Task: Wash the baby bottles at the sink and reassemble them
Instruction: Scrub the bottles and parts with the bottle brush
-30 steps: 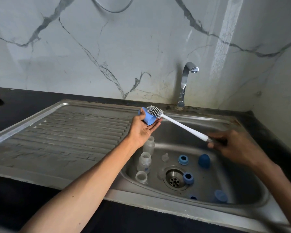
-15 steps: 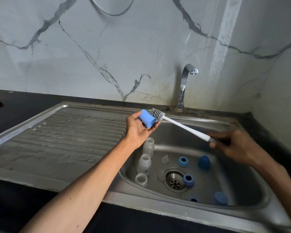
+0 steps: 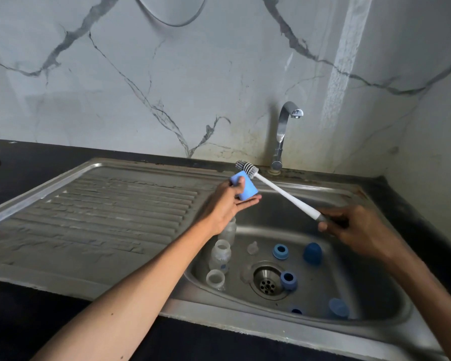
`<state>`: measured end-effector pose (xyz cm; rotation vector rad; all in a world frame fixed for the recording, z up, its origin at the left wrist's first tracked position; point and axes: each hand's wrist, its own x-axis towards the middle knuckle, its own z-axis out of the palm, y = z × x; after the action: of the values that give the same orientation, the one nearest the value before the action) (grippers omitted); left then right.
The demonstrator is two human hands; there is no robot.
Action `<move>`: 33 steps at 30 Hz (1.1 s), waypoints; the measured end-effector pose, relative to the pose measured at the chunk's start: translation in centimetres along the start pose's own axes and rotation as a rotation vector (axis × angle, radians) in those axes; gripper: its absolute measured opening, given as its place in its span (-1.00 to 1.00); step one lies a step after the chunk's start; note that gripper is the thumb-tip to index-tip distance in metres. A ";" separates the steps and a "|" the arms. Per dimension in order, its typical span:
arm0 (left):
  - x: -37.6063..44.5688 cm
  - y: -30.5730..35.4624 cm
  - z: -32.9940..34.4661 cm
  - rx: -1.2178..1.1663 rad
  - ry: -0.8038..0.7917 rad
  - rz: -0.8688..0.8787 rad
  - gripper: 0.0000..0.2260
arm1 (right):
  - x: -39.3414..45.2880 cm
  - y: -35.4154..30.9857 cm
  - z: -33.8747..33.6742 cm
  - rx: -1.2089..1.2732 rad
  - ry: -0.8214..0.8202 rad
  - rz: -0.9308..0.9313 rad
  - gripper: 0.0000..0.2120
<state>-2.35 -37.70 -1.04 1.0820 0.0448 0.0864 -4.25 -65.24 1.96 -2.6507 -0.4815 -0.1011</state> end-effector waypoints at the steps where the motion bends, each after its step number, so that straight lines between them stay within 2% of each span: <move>1: 0.3 -0.3 -0.3 0.150 0.038 0.074 -0.87 | 0.1 0.4 -0.3 -0.002 0.028 0.012 -0.68; 3: 0.8 -0.6 -1.3 0.460 0.141 0.214 -0.86 | 0.2 1.0 -0.9 -0.002 0.087 0.047 -0.68; 5: 1.1 -0.8 -2.4 0.626 0.200 0.255 -0.82 | 0.2 1.5 -1.0 -0.006 0.126 0.067 -0.69; 8: 0.8 -1.3 -2.7 0.873 0.174 0.284 -0.70 | 0.4 1.8 -0.4 -0.029 0.155 0.080 -0.71; 11: 0.6 -1.7 -2.2 1.065 0.102 0.331 -0.70 | 0.5 1.7 -0.3 -0.015 0.179 0.092 -0.66; 16: 0.4 -1.2 -2.3 1.042 0.139 0.327 -0.58 | 0.5 2.3 -1.0 -0.002 0.236 0.111 -0.62; 20: 0.3 -1.8 -1.9 1.086 0.109 0.317 -0.72 | 0.5 1.7 -0.1 0.004 0.179 0.080 -0.57; 26: 0.4 -1.8 -1.9 0.912 0.110 0.255 -0.75 | 0.3 2.7 -1.7 0.034 0.223 0.127 -0.61; 30: 0.2 -2.2 -1.6 0.867 0.104 0.236 -0.76 | 0.3 2.2 -0.8 0.050 0.162 0.087 -0.61; 33: 0.3 -2.0 -1.3 0.755 0.142 0.202 -0.67 | 0.4 2.7 -1.4 0.063 0.168 0.107 -0.61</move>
<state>-2.09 -37.48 -3.42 1.8323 0.1006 0.3478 -2.96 -67.97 2.16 -2.5722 -0.2822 -0.2688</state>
